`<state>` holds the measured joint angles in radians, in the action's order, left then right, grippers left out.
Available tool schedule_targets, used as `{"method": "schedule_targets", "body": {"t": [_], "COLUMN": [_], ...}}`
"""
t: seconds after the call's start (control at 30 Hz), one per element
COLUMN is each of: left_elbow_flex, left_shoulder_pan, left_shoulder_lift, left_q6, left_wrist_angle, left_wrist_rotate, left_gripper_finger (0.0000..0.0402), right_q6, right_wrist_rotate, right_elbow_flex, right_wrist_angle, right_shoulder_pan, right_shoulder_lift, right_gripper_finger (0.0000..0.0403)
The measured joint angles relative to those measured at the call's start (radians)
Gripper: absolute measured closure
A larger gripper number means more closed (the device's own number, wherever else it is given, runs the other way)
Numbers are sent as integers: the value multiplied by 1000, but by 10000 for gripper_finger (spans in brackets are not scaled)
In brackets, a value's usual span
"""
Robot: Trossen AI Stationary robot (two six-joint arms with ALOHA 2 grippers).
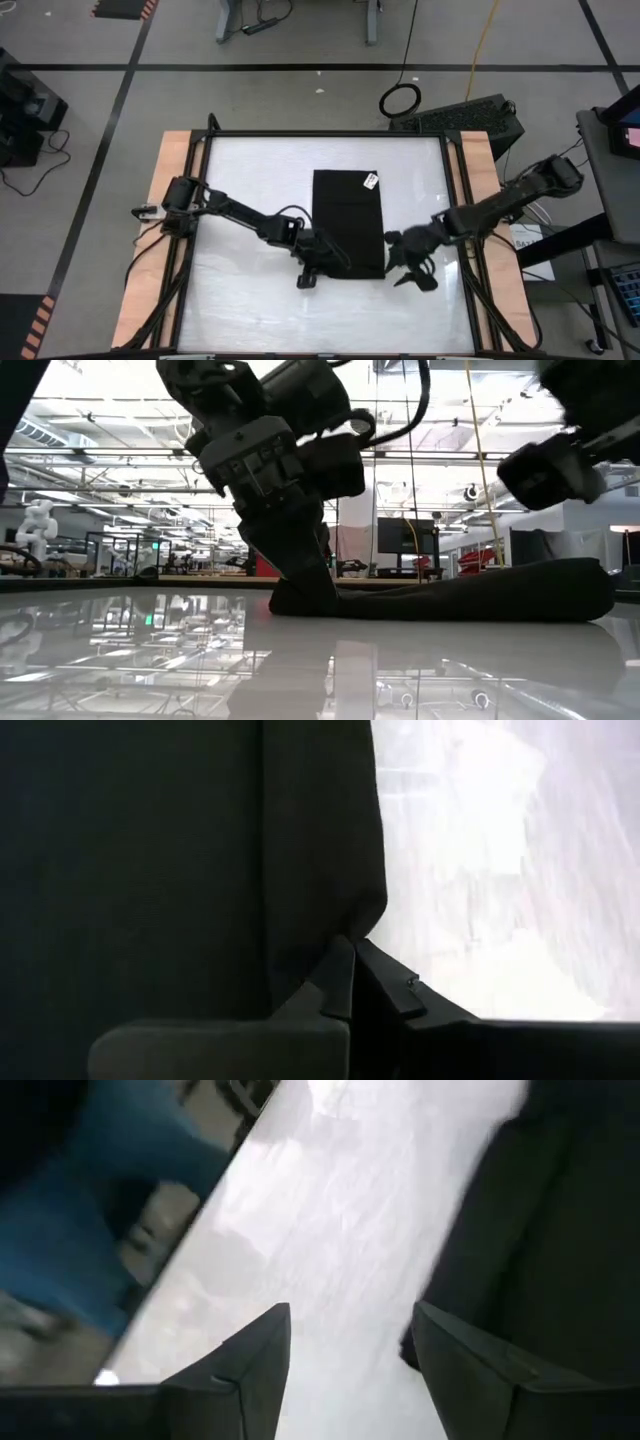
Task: Roll towel into tight, uniform cylinder
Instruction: Roll the black towel
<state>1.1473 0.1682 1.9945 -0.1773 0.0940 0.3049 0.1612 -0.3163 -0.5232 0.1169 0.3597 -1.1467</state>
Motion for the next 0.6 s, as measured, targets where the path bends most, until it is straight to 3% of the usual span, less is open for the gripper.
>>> {"method": "schedule_targets", "body": {"t": [0.3, 0.6], "left_elbow_flex": [0, 0], "left_shoulder_pan": [-70, -109], "left_shoulder_lift": [0, 0], "left_q6": [-33, -54], "left_wrist_angle": [2, -1], "left_wrist_rotate": [124, 203], "left_gripper_finger": [399, 399], "right_q6": [-109, -119], "right_wrist_rotate": [327, 430], "right_elbow_flex": [-1, -1], "right_wrist_angle": [-48, -36], "right_shoulder_pan": [179, 192], "right_shoulder_lift": [-92, -217], "right_gripper_finger": [205, 205]}}
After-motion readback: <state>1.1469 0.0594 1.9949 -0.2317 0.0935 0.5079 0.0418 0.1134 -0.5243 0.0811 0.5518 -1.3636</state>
